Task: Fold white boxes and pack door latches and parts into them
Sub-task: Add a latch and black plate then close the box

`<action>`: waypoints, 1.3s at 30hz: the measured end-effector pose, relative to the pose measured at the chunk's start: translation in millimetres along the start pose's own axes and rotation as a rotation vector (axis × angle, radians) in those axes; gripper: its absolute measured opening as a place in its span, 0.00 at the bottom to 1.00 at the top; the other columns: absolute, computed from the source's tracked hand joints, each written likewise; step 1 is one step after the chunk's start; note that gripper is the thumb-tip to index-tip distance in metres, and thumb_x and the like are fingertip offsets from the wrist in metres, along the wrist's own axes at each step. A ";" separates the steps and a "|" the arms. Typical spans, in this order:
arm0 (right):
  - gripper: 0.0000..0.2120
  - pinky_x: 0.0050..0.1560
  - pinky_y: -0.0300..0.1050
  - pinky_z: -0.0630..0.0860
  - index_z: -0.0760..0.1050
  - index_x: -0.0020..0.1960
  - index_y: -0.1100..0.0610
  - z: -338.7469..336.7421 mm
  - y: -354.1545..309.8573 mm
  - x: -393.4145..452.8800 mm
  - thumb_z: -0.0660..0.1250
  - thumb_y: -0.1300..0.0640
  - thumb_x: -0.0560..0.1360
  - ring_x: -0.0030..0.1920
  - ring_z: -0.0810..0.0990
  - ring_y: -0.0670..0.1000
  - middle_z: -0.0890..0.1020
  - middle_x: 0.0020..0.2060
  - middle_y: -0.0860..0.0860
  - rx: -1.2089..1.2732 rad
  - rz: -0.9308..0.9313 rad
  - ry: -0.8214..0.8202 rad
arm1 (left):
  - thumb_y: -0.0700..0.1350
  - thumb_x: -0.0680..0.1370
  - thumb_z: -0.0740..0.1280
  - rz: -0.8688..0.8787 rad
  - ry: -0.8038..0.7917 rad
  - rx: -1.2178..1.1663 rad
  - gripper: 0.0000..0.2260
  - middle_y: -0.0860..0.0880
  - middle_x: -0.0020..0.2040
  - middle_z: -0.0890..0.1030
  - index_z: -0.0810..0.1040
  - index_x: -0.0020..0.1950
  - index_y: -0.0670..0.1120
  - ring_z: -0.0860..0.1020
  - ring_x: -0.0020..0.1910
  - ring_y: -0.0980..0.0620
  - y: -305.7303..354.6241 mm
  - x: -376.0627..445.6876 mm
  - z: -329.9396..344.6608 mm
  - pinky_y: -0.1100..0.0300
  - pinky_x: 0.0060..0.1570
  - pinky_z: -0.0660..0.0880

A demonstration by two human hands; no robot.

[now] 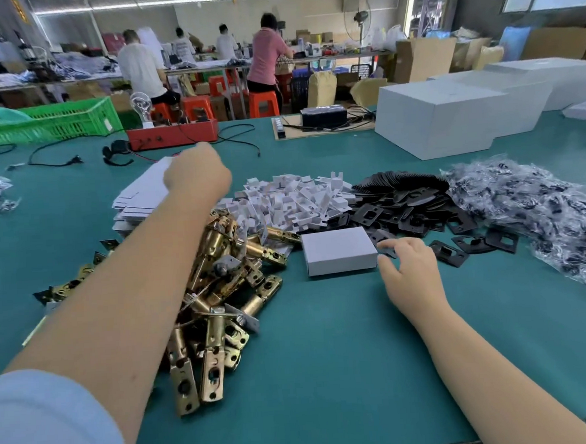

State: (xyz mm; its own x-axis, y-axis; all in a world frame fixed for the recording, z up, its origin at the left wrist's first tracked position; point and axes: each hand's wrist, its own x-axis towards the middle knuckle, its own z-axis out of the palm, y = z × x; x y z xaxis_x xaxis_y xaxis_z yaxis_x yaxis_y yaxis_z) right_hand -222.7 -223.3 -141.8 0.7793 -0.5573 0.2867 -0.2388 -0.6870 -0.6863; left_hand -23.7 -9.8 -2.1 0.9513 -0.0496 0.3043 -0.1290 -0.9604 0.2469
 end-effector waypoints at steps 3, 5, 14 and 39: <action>0.11 0.55 0.38 0.58 0.76 0.59 0.57 1.2 1.4 2.5 0.61 0.59 0.78 0.62 0.64 0.52 0.72 0.57 0.53 0.009 0.011 0.013 | 0.42 0.79 0.63 -0.163 -0.031 0.046 0.11 0.38 0.60 0.77 0.74 0.59 0.39 0.76 0.55 0.38 -24.2 28.2 6.2 0.50 0.45 0.69; 0.10 0.53 0.36 0.57 0.77 0.57 0.56 1.3 2.6 3.3 0.61 0.59 0.78 0.59 0.64 0.49 0.72 0.55 0.50 0.016 0.011 0.026 | 0.44 0.80 0.63 -0.180 -0.076 0.078 0.15 0.38 0.62 0.76 0.74 0.63 0.38 0.75 0.60 0.38 -33.6 41.1 13.6 0.49 0.47 0.71; 0.08 0.47 0.36 0.58 0.76 0.54 0.52 2.1 4.8 4.9 0.61 0.60 0.78 0.54 0.62 0.43 0.70 0.51 0.45 0.027 0.020 0.011 | 0.36 0.76 0.65 -0.059 -0.126 0.273 0.10 0.38 0.56 0.78 0.77 0.56 0.37 0.77 0.56 0.37 -47.6 62.1 22.2 0.51 0.40 0.70; 0.11 0.36 0.41 0.78 0.79 0.52 0.48 -2.9 -42.5 -5.6 0.57 0.52 0.80 0.41 0.82 0.46 0.84 0.46 0.47 0.985 0.257 -0.115 | 0.30 0.74 0.68 -0.118 -0.388 -1.478 0.14 0.47 0.49 0.83 0.81 0.52 0.49 0.82 0.51 0.45 41.0 -152.1 40.1 0.51 0.52 0.80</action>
State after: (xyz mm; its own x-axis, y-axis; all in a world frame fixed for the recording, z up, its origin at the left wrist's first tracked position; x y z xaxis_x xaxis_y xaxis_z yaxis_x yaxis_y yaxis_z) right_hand -218.6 -192.4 -112.2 0.8349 -0.5499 0.0236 0.1354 0.1636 -0.9772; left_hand -162.4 -52.6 -75.2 0.9577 -0.2868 0.0240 0.0195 0.1479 0.9888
